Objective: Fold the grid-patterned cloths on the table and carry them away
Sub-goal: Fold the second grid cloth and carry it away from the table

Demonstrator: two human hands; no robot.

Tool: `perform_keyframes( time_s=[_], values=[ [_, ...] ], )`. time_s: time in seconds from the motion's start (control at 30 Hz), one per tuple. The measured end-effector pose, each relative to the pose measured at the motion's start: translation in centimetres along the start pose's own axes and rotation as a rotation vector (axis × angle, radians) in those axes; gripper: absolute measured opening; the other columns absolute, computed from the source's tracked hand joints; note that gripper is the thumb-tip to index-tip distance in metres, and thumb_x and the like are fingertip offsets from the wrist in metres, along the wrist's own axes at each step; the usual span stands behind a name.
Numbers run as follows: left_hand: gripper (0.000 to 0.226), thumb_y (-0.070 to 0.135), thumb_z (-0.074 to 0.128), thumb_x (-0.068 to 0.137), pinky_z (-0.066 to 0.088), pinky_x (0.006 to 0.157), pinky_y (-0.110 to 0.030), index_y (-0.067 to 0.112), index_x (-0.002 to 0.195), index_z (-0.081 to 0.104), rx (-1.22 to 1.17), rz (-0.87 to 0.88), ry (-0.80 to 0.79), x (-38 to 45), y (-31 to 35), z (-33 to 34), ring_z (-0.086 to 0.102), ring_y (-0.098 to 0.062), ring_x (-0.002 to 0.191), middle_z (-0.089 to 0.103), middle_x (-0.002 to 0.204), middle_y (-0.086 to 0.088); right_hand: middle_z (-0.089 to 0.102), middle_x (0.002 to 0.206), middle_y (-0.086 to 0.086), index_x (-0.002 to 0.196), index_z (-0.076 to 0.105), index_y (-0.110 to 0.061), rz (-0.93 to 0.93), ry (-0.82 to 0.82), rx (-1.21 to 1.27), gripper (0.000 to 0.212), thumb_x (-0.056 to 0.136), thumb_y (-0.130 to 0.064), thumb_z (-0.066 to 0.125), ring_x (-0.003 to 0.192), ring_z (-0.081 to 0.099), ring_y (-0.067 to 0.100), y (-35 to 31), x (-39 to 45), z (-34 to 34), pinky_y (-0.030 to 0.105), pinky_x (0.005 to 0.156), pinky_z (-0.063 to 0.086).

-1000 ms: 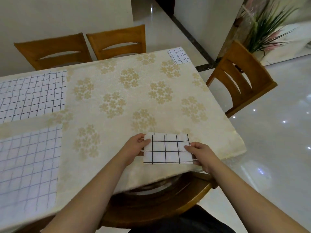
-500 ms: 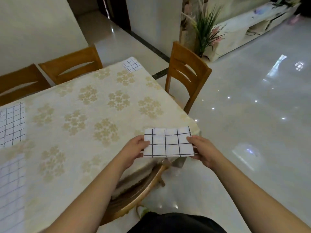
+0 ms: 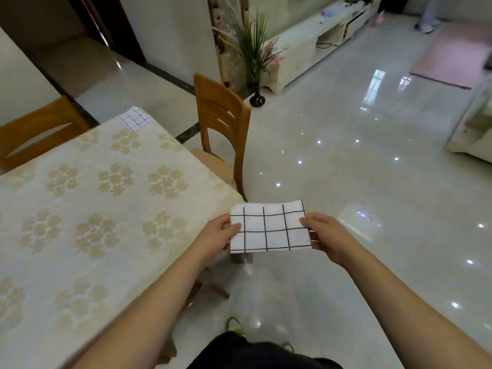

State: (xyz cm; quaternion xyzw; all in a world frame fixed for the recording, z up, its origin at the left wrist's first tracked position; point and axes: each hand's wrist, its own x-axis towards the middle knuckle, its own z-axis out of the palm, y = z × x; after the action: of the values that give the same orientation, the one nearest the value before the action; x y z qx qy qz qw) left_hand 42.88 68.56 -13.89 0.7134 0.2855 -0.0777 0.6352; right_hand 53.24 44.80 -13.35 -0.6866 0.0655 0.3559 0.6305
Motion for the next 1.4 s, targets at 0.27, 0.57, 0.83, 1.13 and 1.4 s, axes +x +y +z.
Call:
perform_keyframes(
  time_s=[0.27, 0.57, 0.83, 1.13, 1.4],
  values=[
    [0.015, 0.022, 0.057, 0.097, 0.057, 0.074, -0.037, 0.013, 0.102, 0.068, 0.007, -0.021, -0.048, 5.7, 3.0, 2.2, 0.072, -0.021, 0.084, 0.075, 0.093, -0.007, 0.067, 0.086, 0.009, 0.094, 0.065, -0.007, 0.003, 0.07, -0.002, 0.009, 0.093, -0.014, 0.06, 0.071, 0.064, 0.018, -1.7, 3.5, -4.3, 0.024, 0.057, 0.054],
    [0.025, 0.027, 0.062, 0.093, 0.057, 0.076, -0.036, 0.003, 0.099, 0.064, -0.033, -0.115, -0.189, 15.3, 7.4, 1.0, 0.062, -0.029, 0.083, 0.061, 0.09, -0.014, 0.064, 0.087, 0.008, 0.094, 0.061, -0.009, 0.008, 0.124, -0.051, 0.007, 0.093, -0.015, 0.061, 0.073, 0.062, 0.017, -7.0, 10.7, -5.4, 0.024, 0.059, 0.055],
    [0.023, 0.024, 0.061, 0.094, 0.056, 0.062, -0.029, 0.003, 0.104, 0.064, 0.02, -0.102, -0.238, 21.4, 10.7, 0.3, 0.065, -0.025, 0.084, 0.066, 0.093, -0.014, 0.066, 0.084, 0.007, 0.092, 0.064, -0.008, 0.018, 0.2, -0.061, 0.009, 0.09, -0.016, 0.065, 0.072, 0.064, 0.019, -9.9, 15.6, -5.9, 0.028, 0.063, 0.056],
    [0.017, 0.018, 0.06, 0.095, 0.059, 0.081, -0.044, 0.011, 0.108, 0.067, -0.034, -0.134, -0.156, 27.3, 12.7, 1.4, 0.069, -0.031, 0.098, 0.071, 0.105, -0.016, 0.068, 0.086, 0.006, 0.093, 0.065, -0.008, 0.053, 0.143, -0.014, 0.008, 0.089, -0.016, 0.066, 0.069, 0.065, 0.015, -13.6, 21.9, -7.7, 0.024, 0.058, 0.054],
    [0.013, 0.018, 0.058, 0.096, 0.06, 0.078, -0.042, 0.013, 0.103, 0.067, -0.065, -0.133, -0.034, 34.8, 17.5, 4.8, 0.07, -0.03, 0.096, 0.071, 0.104, -0.014, 0.068, 0.083, 0.006, 0.094, 0.065, -0.007, 0.049, 0.033, 0.066, 0.008, 0.09, -0.013, 0.064, 0.068, 0.066, 0.017, -18.5, 30.4, -12.4, 0.028, 0.06, 0.055]
  ],
)
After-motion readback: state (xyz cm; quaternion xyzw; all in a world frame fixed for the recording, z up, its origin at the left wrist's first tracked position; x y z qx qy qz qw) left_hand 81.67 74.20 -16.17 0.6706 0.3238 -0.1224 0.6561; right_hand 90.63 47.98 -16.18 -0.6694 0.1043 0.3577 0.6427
